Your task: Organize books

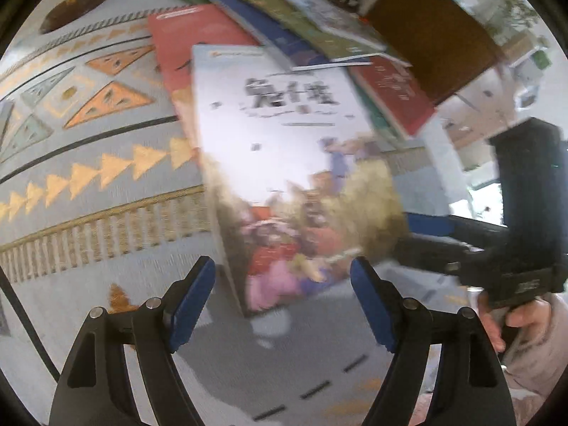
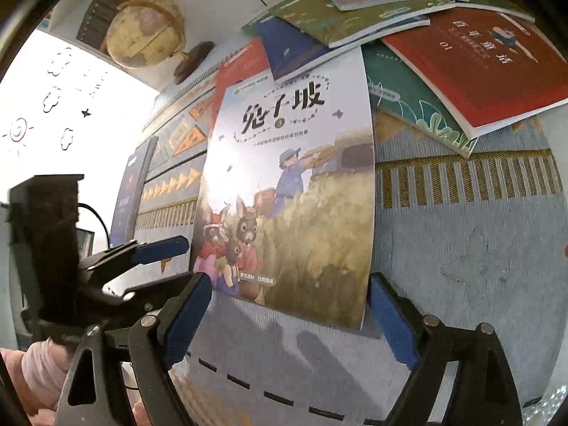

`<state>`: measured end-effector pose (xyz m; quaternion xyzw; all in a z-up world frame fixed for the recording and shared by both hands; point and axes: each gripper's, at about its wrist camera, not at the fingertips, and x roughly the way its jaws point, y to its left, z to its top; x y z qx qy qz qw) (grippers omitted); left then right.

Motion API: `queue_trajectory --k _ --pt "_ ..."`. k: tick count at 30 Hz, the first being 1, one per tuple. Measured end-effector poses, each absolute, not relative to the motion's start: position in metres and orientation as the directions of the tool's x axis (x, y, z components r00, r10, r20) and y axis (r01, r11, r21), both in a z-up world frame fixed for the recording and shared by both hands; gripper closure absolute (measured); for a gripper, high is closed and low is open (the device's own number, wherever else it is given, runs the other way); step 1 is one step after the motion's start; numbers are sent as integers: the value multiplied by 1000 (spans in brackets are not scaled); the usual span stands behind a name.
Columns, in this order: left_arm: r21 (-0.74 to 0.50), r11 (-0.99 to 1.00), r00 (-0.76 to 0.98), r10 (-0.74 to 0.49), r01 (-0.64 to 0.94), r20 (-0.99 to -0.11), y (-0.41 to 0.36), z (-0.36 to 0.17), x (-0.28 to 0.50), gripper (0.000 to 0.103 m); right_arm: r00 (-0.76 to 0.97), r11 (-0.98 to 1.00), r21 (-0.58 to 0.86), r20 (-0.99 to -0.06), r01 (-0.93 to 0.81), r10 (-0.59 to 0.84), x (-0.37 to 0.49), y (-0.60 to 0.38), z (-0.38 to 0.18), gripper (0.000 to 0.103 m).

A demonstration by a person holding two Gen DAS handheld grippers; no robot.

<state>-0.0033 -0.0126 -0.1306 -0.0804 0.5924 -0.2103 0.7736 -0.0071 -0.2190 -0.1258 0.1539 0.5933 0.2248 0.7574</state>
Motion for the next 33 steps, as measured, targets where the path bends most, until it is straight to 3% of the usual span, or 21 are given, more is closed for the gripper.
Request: queue_trajectory --k 10,12,22,31,33 --pt "-334 925 286 -375 181 -882 -13 -129 40 27 339 905 395 -839 -160 426 38 -220 -125 16" --pt "-350 920 289 -388 175 -875 -13 -130 42 27 348 906 387 -837 -172 423 43 -216 -125 10" --pt "-392 904 278 -426 170 -861 -21 -124 42 30 325 851 510 -789 -124 521 44 -219 -125 8" --pt "-398 899 315 -437 184 -842 -8 -106 35 30 357 801 577 -723 -156 591 25 -217 -103 22" --pt "-394 901 319 -433 180 -843 -4 -106 34 30 356 803 574 -724 -162 590 22 -216 -101 37"
